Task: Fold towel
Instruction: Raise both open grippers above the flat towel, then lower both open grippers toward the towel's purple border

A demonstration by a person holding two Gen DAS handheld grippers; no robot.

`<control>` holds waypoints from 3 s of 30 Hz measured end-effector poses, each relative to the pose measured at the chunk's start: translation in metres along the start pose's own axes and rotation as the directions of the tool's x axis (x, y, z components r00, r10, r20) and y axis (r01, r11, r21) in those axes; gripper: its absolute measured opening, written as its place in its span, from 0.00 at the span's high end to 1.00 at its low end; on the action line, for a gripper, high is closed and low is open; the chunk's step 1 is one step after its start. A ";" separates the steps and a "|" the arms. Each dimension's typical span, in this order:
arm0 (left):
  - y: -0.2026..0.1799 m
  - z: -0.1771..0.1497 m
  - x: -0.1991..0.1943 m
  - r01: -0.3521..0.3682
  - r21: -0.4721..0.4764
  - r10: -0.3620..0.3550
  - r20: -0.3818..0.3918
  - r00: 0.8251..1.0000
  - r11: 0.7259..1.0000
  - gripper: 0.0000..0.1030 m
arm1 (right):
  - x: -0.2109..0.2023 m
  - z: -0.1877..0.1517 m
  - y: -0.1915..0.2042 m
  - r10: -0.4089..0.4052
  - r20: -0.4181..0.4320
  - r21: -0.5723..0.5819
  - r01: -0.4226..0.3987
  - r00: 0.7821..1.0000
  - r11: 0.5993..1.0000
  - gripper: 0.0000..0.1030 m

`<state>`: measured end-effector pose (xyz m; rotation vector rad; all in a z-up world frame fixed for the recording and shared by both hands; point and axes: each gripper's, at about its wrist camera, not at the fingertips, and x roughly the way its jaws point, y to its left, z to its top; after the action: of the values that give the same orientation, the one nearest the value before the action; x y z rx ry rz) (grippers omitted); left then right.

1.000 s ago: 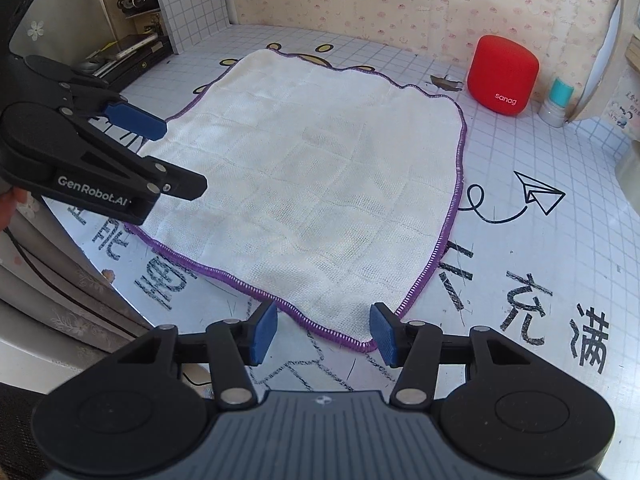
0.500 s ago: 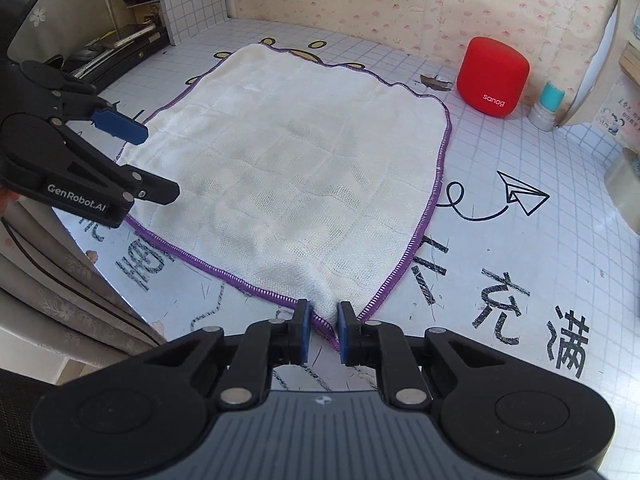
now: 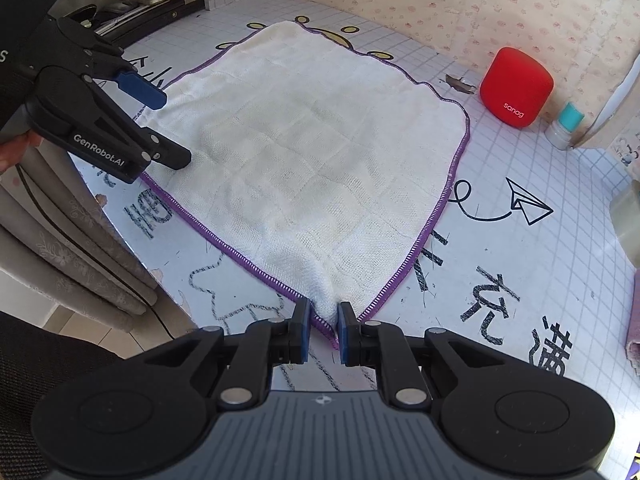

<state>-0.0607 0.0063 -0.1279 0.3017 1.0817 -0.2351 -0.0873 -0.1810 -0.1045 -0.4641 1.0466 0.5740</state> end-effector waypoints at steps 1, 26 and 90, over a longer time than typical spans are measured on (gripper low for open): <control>0.000 0.000 0.000 -0.003 -0.002 0.003 0.000 1.000 1.000 0.26 | 0.000 0.000 0.000 0.001 0.001 0.000 -0.001 1.000 1.000 0.87; 0.019 0.022 -0.009 0.050 -0.031 -0.049 0.050 0.998 0.998 0.23 | -0.012 0.060 -0.058 -0.024 0.059 0.212 0.012 0.998 0.977 0.55; 0.106 0.101 0.047 0.181 -0.193 -0.156 0.138 0.978 0.964 0.19 | 0.092 0.156 -0.108 -0.146 0.135 0.401 0.081 0.980 0.913 0.24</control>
<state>0.0798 0.0681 -0.1125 0.0095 1.0020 -0.2886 0.1212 -0.1484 -0.1107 -0.1184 0.9418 0.2788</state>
